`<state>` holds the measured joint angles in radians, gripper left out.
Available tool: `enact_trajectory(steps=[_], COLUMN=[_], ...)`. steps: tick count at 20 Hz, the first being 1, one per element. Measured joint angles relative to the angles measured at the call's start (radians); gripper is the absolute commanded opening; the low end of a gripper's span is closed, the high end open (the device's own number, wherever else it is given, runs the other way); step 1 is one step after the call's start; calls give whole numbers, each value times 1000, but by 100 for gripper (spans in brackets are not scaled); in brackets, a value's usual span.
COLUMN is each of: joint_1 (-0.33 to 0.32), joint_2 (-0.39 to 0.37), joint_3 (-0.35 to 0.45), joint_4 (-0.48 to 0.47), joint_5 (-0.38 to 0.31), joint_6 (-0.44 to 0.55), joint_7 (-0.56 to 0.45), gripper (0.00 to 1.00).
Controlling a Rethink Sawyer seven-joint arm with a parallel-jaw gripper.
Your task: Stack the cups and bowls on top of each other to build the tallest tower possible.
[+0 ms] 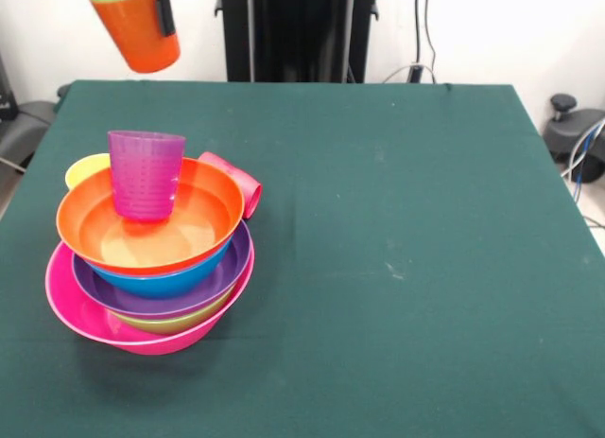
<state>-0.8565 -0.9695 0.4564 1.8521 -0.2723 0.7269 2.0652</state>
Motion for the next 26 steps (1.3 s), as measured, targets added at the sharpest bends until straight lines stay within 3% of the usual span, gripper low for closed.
enact_trajectory(steps=[13, 26], joint_1=[-4, 3], joint_2=[137, 173], joint_3=[2, 1], joint_4=[-116, -131], joint_5=[-62, -66], joint_6=[0, 0], joint_7=[0, 0], gripper=[0, 0])
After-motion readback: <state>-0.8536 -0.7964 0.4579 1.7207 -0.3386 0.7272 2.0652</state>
